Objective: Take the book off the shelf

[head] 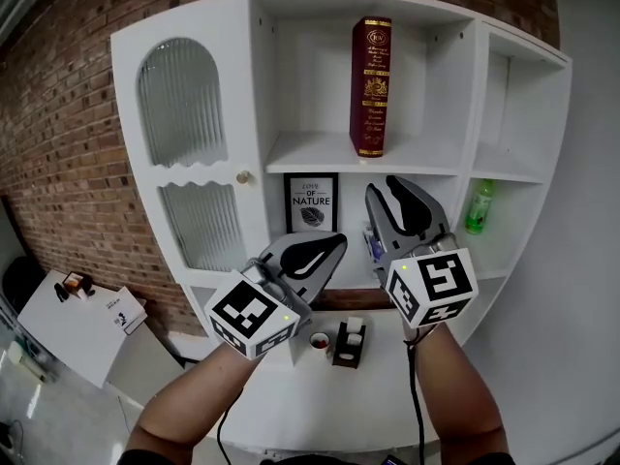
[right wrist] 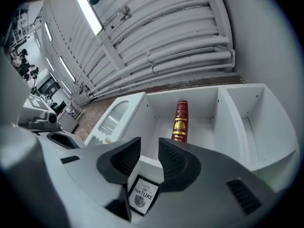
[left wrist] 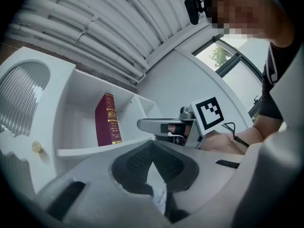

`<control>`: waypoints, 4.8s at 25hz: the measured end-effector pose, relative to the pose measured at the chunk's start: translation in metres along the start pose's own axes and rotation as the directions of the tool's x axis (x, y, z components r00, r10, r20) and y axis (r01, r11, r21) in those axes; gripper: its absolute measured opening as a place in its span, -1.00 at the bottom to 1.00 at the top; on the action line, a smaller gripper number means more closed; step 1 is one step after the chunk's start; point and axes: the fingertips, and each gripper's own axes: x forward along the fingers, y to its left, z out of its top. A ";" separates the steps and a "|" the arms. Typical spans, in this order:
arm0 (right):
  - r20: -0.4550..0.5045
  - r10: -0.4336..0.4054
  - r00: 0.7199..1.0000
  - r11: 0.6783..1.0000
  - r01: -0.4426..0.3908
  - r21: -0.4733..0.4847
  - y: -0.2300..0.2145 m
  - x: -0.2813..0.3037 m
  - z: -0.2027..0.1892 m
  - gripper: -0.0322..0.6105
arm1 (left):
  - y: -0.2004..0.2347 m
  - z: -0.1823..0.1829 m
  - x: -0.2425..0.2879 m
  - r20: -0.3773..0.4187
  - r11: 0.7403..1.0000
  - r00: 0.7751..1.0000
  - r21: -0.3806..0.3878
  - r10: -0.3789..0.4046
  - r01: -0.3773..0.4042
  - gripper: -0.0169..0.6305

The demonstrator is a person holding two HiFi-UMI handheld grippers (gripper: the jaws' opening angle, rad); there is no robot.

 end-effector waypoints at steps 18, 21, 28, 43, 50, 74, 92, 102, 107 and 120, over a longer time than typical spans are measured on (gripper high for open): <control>-0.146 -0.143 0.979 0.987 0.151 0.048 -0.070 0.117 0.007 -0.07 | 0.041 0.032 0.010 0.076 0.999 0.996 0.023 -0.039 0.037 -0.93; -0.178 -0.158 0.971 0.983 0.173 0.068 -0.082 0.129 -0.004 -0.04 | 0.049 0.034 0.011 0.068 0.999 0.997 0.012 -0.036 0.035 -0.93; -0.234 -0.180 0.955 0.971 0.211 0.112 -0.101 0.153 -0.022 -0.02 | 0.066 0.039 0.015 0.063 1.000 0.998 0.008 -0.022 0.021 -0.93; -0.309 -0.217 0.926 0.968 0.244 0.052 -0.106 0.176 -0.037 -0.02 | 0.073 0.052 0.025 0.080 0.999 0.996 0.036 -0.034 0.032 -0.93; -0.346 -0.207 0.915 0.969 0.241 0.056 -0.107 0.180 -0.041 -0.02 | 0.075 0.056 0.025 0.083 0.998 0.996 0.055 -0.030 0.026 -0.93; -0.260 -0.163 0.952 0.983 0.180 0.043 -0.093 0.165 -0.021 -0.18 | 0.074 0.060 0.018 0.075 0.999 0.997 0.037 -0.010 0.007 -0.93; -0.031 -0.046 0.998 0.993 0.049 0.103 -0.065 0.063 0.035 -0.18 | 0.043 0.052 0.016 0.074 1.000 0.997 0.011 0.002 -0.003 -0.93; 0.046 0.036 0.998 0.989 -0.042 0.140 -0.039 -0.017 0.046 -0.18 | 0.021 0.030 -0.007 0.046 0.996 0.995 -0.014 0.090 -0.090 -0.93; 0.067 0.064 0.996 0.989 -0.072 0.129 -0.024 -0.050 0.051 -0.18 | 0.013 0.013 -0.017 0.015 0.995 0.995 -0.037 0.098 -0.097 -0.93; -0.041 0.079 0.996 0.982 -0.071 0.173 0.053 -0.108 0.012 -0.18 | -0.028 -0.015 -0.087 -0.020 0.992 0.999 -0.122 0.041 -0.043 -0.93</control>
